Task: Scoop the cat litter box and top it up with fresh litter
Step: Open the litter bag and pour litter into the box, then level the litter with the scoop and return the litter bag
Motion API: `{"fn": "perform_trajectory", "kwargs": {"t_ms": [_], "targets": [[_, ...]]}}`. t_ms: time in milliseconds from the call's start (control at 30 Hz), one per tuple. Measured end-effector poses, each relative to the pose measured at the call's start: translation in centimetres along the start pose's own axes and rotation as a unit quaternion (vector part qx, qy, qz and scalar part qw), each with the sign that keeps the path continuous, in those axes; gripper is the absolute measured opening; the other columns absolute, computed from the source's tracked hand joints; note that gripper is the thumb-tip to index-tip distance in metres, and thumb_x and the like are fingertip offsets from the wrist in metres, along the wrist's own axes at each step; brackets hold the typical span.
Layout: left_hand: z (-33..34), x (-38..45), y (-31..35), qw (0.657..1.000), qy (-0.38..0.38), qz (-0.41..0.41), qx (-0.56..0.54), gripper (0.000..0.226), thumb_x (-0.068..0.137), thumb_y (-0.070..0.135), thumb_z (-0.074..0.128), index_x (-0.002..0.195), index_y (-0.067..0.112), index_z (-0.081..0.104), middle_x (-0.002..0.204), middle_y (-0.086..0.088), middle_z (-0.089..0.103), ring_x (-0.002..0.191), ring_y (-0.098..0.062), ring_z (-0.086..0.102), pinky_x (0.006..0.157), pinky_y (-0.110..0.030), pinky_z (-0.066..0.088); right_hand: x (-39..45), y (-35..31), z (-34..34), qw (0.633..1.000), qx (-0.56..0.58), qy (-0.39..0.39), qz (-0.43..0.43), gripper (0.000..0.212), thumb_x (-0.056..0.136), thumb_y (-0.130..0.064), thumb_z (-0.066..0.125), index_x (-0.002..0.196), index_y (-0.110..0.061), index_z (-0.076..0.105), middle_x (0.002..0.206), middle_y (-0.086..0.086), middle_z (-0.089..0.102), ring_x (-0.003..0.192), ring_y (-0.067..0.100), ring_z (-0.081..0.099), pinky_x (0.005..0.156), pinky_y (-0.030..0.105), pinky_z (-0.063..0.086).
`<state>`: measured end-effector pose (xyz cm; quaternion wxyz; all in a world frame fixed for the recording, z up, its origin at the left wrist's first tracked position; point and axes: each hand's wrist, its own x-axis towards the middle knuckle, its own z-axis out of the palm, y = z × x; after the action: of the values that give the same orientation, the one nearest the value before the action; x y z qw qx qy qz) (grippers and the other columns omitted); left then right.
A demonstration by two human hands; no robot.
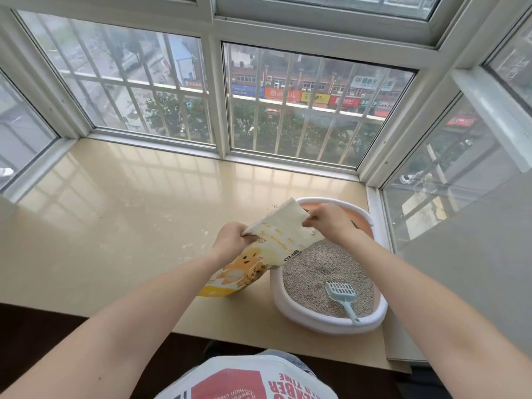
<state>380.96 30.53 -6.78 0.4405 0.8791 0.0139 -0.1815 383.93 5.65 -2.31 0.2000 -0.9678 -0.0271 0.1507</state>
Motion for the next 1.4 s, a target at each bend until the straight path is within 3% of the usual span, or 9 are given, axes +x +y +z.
{"fn": "perform_trajectory", "kwargs": {"t_ms": [67, 133, 333, 767, 900, 1033, 1167, 1233, 1400], "targets": [[-0.6, -0.2, -0.2, 1.0, -0.001, -0.003, -0.003, 0.04, 0.088, 0.016, 0.066, 0.052, 0.014, 0.048, 0.042, 0.004, 0.038, 0.046, -0.017, 0.035, 0.052, -0.029, 0.028, 0.4, -1.2, -0.6, 0.999, -0.039, -0.004, -0.025, 0.016, 0.084, -0.025, 0.069, 0.088, -0.011, 0.076, 0.079, 0.006, 0.069, 0.076, 0.022, 0.059, 0.066, 0.031, 0.043], [-1.4, -0.3, -0.6, 1.0, 0.003, -0.012, -0.014, 0.038, 0.088, 0.016, 0.067, 0.052, 0.015, 0.052, 0.038, 0.008, 0.04, 0.045, -0.017, 0.039, 0.051, -0.028, 0.031, 0.9, -2.4, -1.3, 0.997, -0.063, -0.012, -0.042, 0.019, 0.083, -0.023, 0.07, 0.083, -0.004, 0.074, 0.071, 0.008, 0.064, 0.072, 0.025, 0.059, 0.065, 0.032, 0.043], [-3.8, -0.2, -2.5, 0.997, 0.015, -0.03, -0.064, 0.032, 0.086, 0.022, 0.069, 0.068, -0.004, 0.06, 0.061, -0.018, 0.056, 0.059, -0.021, 0.049, 0.054, -0.028, 0.032, 1.1, -7.0, -3.5, 0.982, -0.144, -0.026, -0.118, 0.052, 0.083, -0.026, 0.073, 0.049, -0.01, 0.038, 0.048, -0.001, 0.04, 0.054, 0.021, 0.042, 0.053, 0.029, 0.032], [-6.5, 0.1, -3.1, 0.999, -0.005, -0.005, -0.045, 0.013, 0.079, 0.016, 0.072, 0.083, 0.004, 0.07, 0.085, -0.009, 0.071, 0.086, -0.025, 0.066, 0.075, -0.036, 0.052, 1.8, -11.1, -3.4, 0.973, -0.195, -0.018, -0.125, 0.033, 0.084, -0.024, 0.071, 0.066, 0.002, 0.062, 0.064, 0.006, 0.063, 0.064, 0.027, 0.055, 0.053, 0.027, 0.035], [-8.8, -0.3, 0.9, 0.993, 0.026, 0.106, -0.049, 0.052, 0.067, 0.02, 0.08, 0.116, 0.024, 0.062, 0.104, 0.008, 0.066, 0.098, -0.009, 0.061, 0.079, -0.02, 0.05, 2.4, -11.8, -3.0, 0.97, -0.2, -0.008, -0.141, 0.033, 0.083, -0.026, 0.072, 0.066, 0.001, 0.062, 0.072, 0.012, 0.069, 0.069, 0.03, 0.06, 0.054, 0.028, 0.037], [-10.4, 0.1, 6.4, 0.959, 0.068, 0.258, 0.094, 0.055, 0.069, 0.025, 0.074, 0.122, 0.022, 0.058, 0.11, 0.006, 0.065, 0.104, -0.011, 0.059, 0.086, -0.025, 0.048, 2.5, -13.1, -2.8, 0.966, -0.209, -0.008, -0.15, 0.026, 0.086, -0.03, 0.069, 0.078, -0.005, 0.072, 0.072, 0.01, 0.068, 0.074, 0.029, 0.061, 0.059, 0.029, 0.039], [-10.2, 0.5, 9.5, 0.862, 0.007, 0.212, 0.46, 0.032, 0.075, 0.033, 0.066, 0.102, 0.017, 0.061, 0.087, 0.004, 0.061, 0.092, -0.021, 0.06, 0.066, -0.028, 0.04, 2.4, -13.5, -2.6, 0.971, -0.189, -0.008, -0.148, 0.019, 0.085, -0.029, 0.07, 0.086, -0.011, 0.075, 0.067, 0.004, 0.062, 0.073, 0.027, 0.06, 0.063, 0.03, 0.042], [-9.5, 0.8, 9.5, 0.841, -0.024, 0.168, 0.514, 0.02, 0.079, 0.032, 0.066, 0.085, 0.017, 0.055, 0.074, 0.004, 0.051, 0.085, -0.023, 0.06, 0.061, -0.027, 0.036, 2.4, -13.2, -2.5, 0.975, -0.17, -0.006, -0.144, 0.019, 0.083, -0.029, 0.071, 0.087, -0.011, 0.076, 0.074, 0.008, 0.068, 0.076, 0.027, 0.063, 0.065, 0.03, 0.044], [-8.9, 1.8, 8.6, 0.83, -0.038, 0.155, 0.535, 0.013, 0.092, 0.025, 0.059, 0.094, 0.014, 0.066, 0.092, -0.003, 0.064, 0.089, -0.027, 0.063, 0.063, -0.029, 0.038, 2.4, -11.2, -1.4, 0.988, -0.068, -0.006, -0.138, 0.023, 0.08, -0.028, 0.074, 0.078, -0.005, 0.075, 0.073, 0.013, 0.07, 0.072, 0.026, 0.06, 0.069, 0.037, 0.048]]}}
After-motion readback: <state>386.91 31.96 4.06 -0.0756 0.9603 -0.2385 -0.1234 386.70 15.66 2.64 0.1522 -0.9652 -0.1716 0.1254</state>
